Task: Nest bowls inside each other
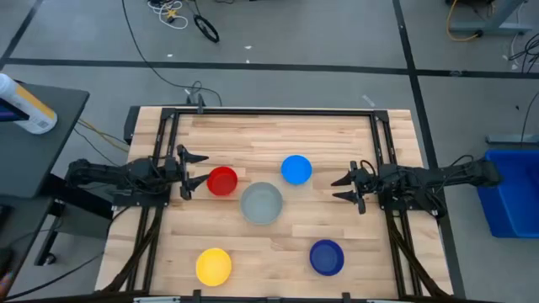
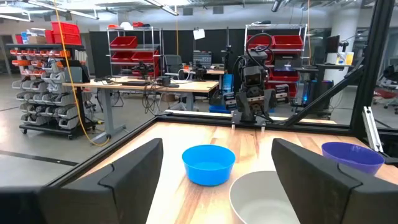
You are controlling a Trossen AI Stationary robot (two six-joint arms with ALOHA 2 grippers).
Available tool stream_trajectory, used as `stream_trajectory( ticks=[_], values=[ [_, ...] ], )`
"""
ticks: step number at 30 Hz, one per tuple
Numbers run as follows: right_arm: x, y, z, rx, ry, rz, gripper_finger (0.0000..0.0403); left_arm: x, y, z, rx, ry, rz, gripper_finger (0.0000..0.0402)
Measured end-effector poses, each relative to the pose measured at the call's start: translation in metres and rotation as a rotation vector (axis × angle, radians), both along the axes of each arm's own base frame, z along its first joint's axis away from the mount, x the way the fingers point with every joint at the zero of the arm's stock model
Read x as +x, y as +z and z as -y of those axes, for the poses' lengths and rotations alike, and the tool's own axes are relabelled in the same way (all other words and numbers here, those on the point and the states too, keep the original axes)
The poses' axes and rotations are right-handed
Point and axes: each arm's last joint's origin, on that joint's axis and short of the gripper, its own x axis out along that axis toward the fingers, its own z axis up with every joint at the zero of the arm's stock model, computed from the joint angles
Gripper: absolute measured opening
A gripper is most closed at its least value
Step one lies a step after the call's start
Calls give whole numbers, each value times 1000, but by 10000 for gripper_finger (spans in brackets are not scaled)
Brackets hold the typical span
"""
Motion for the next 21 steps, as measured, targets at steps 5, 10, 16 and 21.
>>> stream_trajectory(
  ticks=[5, 10, 16, 21],
  values=[
    [0, 0, 0, 0, 0, 0, 194, 0, 0, 0, 0, 0, 0, 307],
    [0, 0, 0, 0, 0, 0, 190, 0, 0, 0, 0, 0, 0, 307],
    [0, 0, 0, 0, 0, 0, 193, 0, 0, 0, 0, 0, 0, 307],
    [0, 0, 0, 0, 0, 0, 195, 0, 0, 0, 0, 0, 0, 307]
  ],
)
